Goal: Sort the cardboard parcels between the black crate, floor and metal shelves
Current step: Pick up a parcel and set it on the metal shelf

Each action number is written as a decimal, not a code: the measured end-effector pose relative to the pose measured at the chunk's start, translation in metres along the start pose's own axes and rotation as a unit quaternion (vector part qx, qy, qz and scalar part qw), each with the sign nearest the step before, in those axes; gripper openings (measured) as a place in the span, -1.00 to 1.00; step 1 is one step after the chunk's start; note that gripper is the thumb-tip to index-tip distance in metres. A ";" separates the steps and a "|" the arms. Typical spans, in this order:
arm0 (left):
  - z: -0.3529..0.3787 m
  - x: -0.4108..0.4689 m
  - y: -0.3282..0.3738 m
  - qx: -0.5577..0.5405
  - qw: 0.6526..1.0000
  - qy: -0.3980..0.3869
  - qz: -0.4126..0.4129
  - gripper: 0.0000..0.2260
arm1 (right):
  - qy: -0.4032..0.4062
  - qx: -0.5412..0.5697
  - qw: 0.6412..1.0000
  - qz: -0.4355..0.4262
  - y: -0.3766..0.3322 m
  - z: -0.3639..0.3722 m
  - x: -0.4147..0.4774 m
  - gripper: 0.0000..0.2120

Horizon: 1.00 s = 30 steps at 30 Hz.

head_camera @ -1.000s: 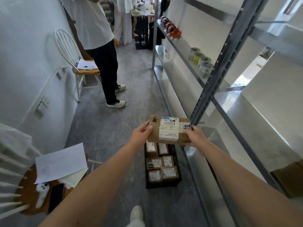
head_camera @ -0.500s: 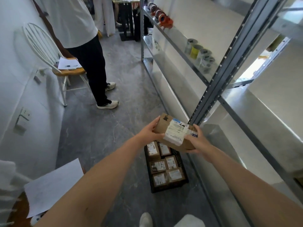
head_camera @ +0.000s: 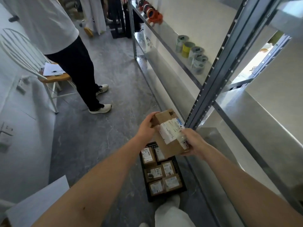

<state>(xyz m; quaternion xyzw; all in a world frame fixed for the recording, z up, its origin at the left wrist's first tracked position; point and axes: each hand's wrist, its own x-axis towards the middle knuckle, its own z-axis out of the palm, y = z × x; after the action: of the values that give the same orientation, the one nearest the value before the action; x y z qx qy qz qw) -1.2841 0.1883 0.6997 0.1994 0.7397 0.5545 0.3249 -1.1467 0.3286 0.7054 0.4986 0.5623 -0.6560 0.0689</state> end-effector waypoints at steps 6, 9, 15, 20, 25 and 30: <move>0.037 0.062 0.008 -0.081 0.993 0.087 -0.019 -0.54 | -0.071 0.021 0.997 -0.028 -0.053 0.001 0.049 -0.71; 0.056 0.081 -0.007 -0.140 0.983 0.090 -0.072 -0.60 | -0.055 -0.058 0.995 -0.058 -0.081 -0.013 0.075 -0.69; 0.064 0.119 -0.039 -0.132 0.978 0.103 -0.125 -0.59 | -0.076 -0.093 0.992 -0.032 -0.064 -0.024 0.141 -0.73; 0.053 0.128 -0.097 -0.082 0.979 0.092 -0.165 -0.59 | -0.100 -0.034 0.994 0.016 0.002 0.005 0.201 -0.69; 0.067 0.140 -0.183 -0.053 0.970 0.091 -0.219 -0.58 | -0.101 -0.030 0.993 0.049 0.069 0.021 0.256 -0.64; 0.103 0.162 -0.282 -0.015 0.967 0.086 -0.241 -0.61 | -0.079 -0.064 0.992 0.080 0.146 0.025 0.328 -0.63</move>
<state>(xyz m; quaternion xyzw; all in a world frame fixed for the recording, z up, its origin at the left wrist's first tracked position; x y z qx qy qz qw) -1.3082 0.2797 0.3719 -0.0379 0.7824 0.4863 0.3871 -1.2277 0.4098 0.3643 0.4833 0.5539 -0.6486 0.1974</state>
